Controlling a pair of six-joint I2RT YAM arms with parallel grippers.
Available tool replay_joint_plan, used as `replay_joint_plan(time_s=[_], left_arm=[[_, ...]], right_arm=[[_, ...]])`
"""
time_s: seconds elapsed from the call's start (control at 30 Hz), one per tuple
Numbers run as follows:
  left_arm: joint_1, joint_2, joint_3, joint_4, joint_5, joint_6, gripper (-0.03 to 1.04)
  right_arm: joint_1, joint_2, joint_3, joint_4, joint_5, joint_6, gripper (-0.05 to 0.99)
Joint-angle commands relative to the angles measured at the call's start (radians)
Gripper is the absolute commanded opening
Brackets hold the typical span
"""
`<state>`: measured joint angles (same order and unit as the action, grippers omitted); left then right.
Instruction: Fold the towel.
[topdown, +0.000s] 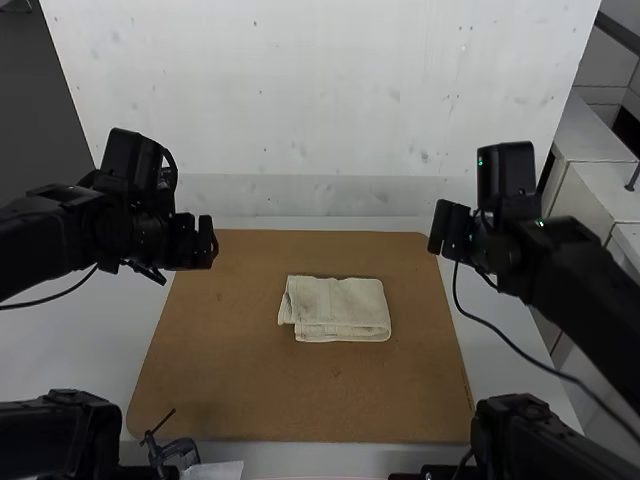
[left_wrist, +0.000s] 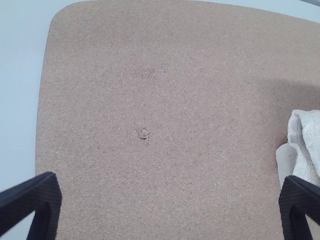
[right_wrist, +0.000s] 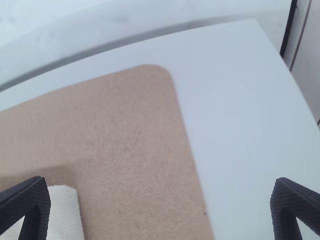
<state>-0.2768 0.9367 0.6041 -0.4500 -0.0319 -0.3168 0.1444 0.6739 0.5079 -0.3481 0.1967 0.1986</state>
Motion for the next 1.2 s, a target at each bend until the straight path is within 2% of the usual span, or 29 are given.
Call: replay_joint_plan(time_s=[0.0,0.2,0.27,0.5,0.6,0.83,1.03,1.17], left_arm=[[-0.005,-0.044,0.019,-0.004,-0.033,-0.039,0.97],[-0.007,-0.090,0.005,-0.004,-0.037,-0.064,0.97],[-0.005,-0.110,0.000,-0.004,-0.054,-0.065,0.97],[-0.005,-0.225,-0.017,-0.018,-0.092,-0.061,0.97],[-0.004,-0.271,-0.020,-0.049,-0.094,-0.056,0.97],[0.001,-0.423,-0.010,-0.062,-0.132,-0.044,0.97],[0.140,-0.507,0.031,-0.095,-0.083,-0.048,0.98],[0.194,-0.615,-0.030,-0.108,-0.066,-0.048,0.98]], right_arm=[[-0.054,-0.204,-0.080,0.006,0.014,-0.087,0.96],[-0.069,-0.404,-0.169,0.009,0.029,-0.111,0.96],[-0.066,-0.447,-0.186,0.009,0.035,-0.111,0.96],[-0.092,-0.623,-0.253,0.012,0.067,-0.157,0.96],[-0.097,-0.688,-0.267,0.020,0.079,-0.180,0.96],[-0.101,-0.688,-0.267,0.027,0.083,-0.182,0.96],[-0.106,-0.686,-0.276,0.038,0.079,-0.182,0.96],[-0.108,-0.685,-0.275,0.035,0.079,-0.182,0.96]])
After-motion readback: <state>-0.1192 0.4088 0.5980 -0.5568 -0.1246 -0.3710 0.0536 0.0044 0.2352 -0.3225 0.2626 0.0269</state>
